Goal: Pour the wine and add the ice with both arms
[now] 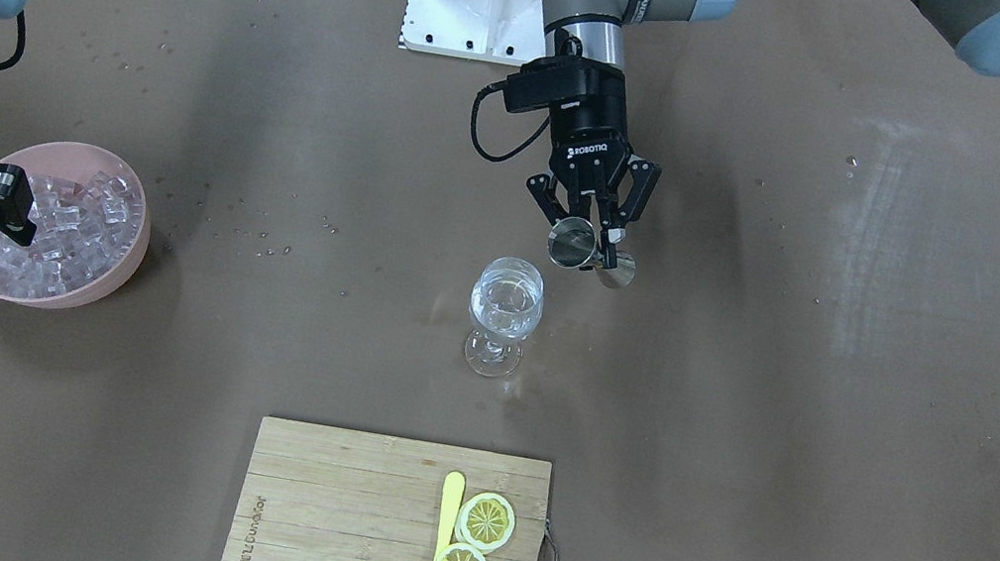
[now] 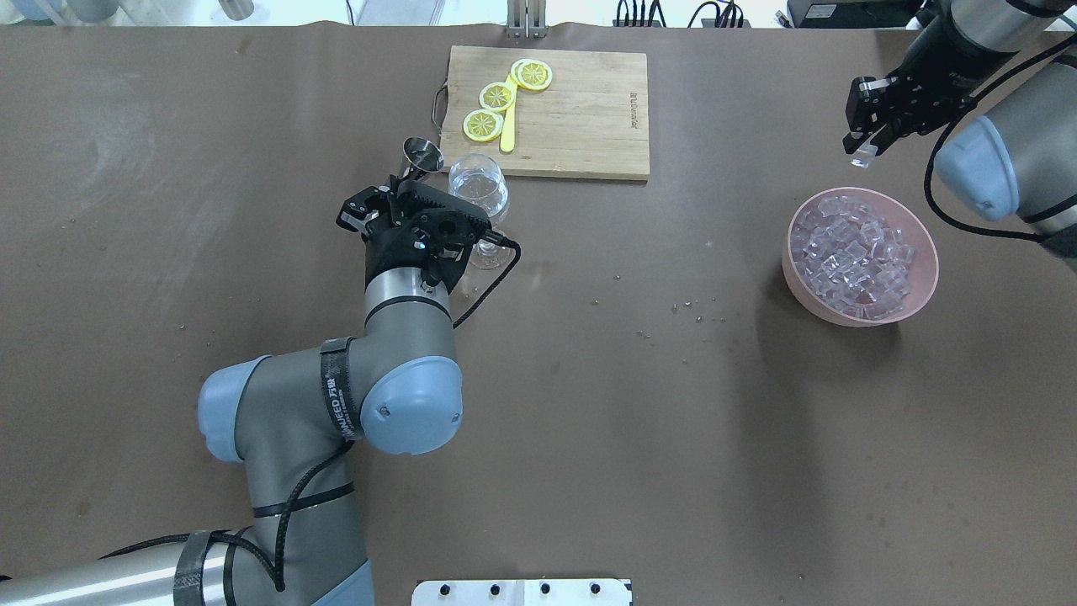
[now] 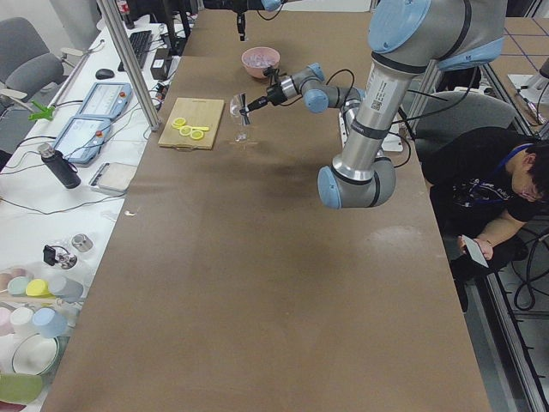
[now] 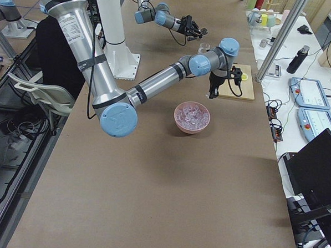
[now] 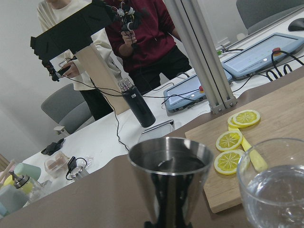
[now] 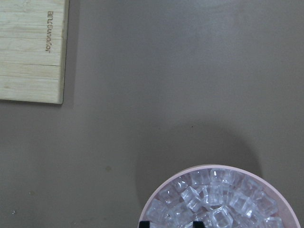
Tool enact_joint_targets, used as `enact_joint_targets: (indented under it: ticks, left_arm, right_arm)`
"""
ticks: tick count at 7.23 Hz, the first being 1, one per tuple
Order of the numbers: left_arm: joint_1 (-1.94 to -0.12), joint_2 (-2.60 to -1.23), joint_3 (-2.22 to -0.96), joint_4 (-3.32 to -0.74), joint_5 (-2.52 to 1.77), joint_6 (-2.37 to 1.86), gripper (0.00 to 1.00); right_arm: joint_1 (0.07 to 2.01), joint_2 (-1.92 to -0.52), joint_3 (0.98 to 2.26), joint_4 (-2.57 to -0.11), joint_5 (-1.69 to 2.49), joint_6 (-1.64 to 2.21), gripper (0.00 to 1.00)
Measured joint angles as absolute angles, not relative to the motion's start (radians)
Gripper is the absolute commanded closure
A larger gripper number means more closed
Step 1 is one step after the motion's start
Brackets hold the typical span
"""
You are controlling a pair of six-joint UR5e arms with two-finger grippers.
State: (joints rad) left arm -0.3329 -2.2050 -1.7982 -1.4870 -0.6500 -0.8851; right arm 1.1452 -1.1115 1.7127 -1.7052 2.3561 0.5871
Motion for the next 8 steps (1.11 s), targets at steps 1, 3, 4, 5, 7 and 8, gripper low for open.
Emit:
enact_joint_targets:
  ticks: [1,3,4,5,7,8]
  left_arm:
    - [-0.333,-2.217,-1.786,-1.475,-0.650,-0.884,0.99]
    - [-0.334,-2.240,-1.766,-1.424,-0.651,-0.882,0.99]
    - [-0.334,-2.253,-1.760,-1.398,-0.654,-0.875,1.00]
    - [-0.335,-2.266,-1.754,-1.379,-0.656,-0.859,1.00]
    - [-0.338,-2.279,-1.749,-1.357,-0.658,-0.845,1.00]
    - [-0.339,-2.285,-1.749,-1.332,-0.657,-0.842,1.00]
  right_arm:
    - [1.139,-1.102,1.710,-1.707,2.355,0.588,1.00]
    - [1.133,-1.093,1.717,-1.724,2.353,0.590,1.00]
    - [1.132,-1.092,1.722,-1.730,2.353,0.590,1.00]
    - [1.133,-1.093,1.725,-1.734,2.353,0.591,1.00]
    - [1.137,-1.094,1.726,-1.735,2.348,0.589,1.00]
    - [1.138,-1.092,1.726,-1.736,2.347,0.589,1.00]
